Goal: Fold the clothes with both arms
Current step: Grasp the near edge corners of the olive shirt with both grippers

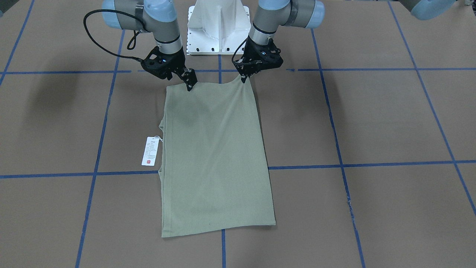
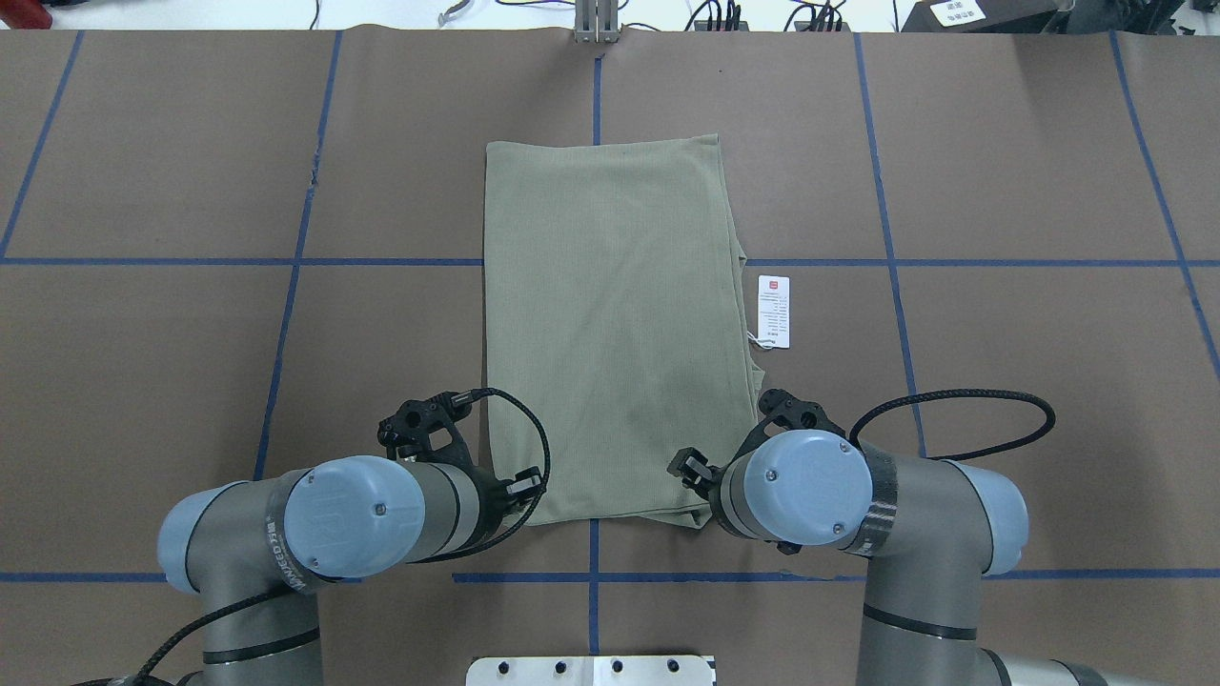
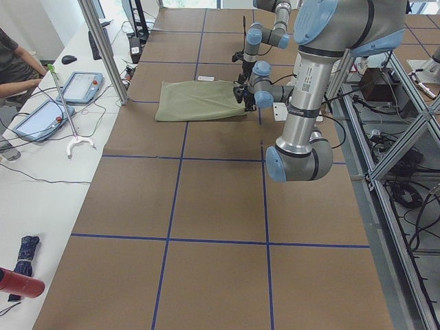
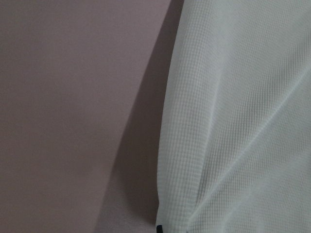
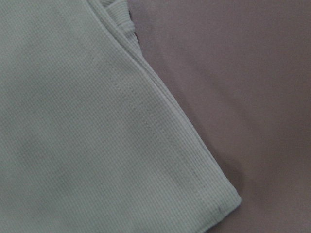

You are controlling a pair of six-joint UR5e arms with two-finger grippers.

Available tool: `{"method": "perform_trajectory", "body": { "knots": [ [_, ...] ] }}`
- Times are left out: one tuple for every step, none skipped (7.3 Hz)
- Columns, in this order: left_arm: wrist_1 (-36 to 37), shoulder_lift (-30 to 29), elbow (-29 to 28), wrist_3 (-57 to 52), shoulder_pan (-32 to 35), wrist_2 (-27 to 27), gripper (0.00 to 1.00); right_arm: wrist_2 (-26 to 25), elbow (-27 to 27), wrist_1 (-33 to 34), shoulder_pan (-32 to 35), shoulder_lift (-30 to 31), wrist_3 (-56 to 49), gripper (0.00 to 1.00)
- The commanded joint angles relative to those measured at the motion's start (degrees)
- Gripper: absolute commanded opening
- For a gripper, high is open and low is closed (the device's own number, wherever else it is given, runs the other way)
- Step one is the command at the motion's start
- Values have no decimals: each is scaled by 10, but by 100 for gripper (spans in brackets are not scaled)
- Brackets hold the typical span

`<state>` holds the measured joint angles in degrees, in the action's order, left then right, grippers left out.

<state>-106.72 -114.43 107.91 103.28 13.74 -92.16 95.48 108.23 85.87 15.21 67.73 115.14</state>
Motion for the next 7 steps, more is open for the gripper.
{"method": "perform_trajectory", "body": {
  "knots": [
    [0, 0, 0, 0, 1, 0, 0, -2, -14, 0, -1, -6, 0, 100],
    [0, 0, 0, 0, 0, 0, 0, -2, -15, 0, -1, -7, 0, 100],
    [0, 0, 0, 0, 0, 1, 0, -1, -17, 0, -1, -7, -1, 100],
    [0, 0, 0, 0, 1, 1, 0, -1, -17, 0, -1, -7, -1, 100],
    [0, 0, 0, 0, 1, 1, 0, -1, -16, 0, -1, -7, 1, 93],
    [0, 0, 0, 0, 1, 1, 0, 0, -16, 0, -1, -8, 2, 67],
    [0, 1, 0, 0, 1, 1, 0, 0, -15, 0, -1, -8, 1, 46]
  ]
}}
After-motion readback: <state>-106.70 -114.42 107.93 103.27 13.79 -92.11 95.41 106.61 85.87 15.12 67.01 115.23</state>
